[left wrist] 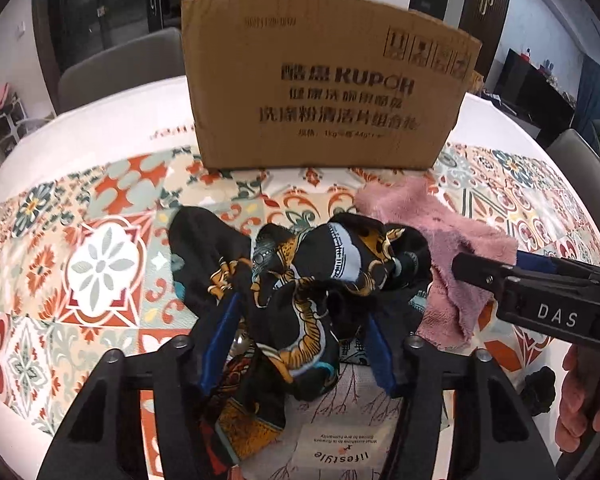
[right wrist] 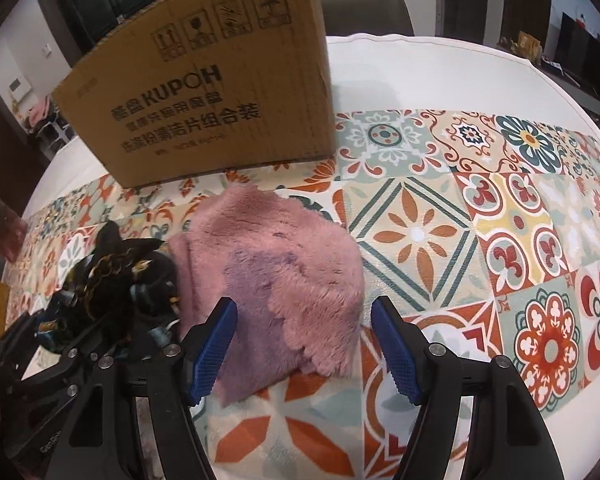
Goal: Organize soft objects
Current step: 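Grasp the black silk scarf with the left tool while the right tool grasps the mauve towel, then lift the scarf and mauve towel and carry them over the box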
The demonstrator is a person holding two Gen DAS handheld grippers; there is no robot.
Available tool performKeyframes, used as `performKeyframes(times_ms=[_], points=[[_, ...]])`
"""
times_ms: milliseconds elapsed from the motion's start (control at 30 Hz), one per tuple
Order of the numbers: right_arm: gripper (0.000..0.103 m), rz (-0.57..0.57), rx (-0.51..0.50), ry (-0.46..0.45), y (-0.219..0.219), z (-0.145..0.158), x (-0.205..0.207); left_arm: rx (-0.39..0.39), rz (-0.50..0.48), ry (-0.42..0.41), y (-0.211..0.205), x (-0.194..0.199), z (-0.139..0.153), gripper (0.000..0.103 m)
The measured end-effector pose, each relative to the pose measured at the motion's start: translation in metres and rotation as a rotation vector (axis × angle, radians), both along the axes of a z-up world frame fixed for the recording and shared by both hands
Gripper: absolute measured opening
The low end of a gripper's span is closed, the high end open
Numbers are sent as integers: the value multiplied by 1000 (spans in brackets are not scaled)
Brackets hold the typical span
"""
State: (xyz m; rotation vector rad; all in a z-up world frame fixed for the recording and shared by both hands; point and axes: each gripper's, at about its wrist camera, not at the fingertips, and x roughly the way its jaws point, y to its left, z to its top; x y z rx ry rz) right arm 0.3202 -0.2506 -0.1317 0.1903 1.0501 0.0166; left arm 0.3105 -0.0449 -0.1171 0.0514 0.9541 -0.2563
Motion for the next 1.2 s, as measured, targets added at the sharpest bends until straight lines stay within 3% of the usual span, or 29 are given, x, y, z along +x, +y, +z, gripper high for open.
performKeyframes(times_ms=[100, 267, 433, 533, 1200], points=[[70, -6, 3, 11, -1, -6, 4, 1, 7, 15, 1, 4, -6, 50], [67, -13, -16, -12, 2, -7, 3, -9, 23, 13, 4, 7, -11, 26], [29, 3, -5, -24, 6, -5, 1, -38, 34, -1, 10, 5, -11, 20], [19, 15, -6, -42, 9, 0, -1, -63, 46, -8, 13, 3, -7, 19], [17, 31, 52, -255, 11, 88, -27, -71, 43, -176, 20, -19, 78, 19]])
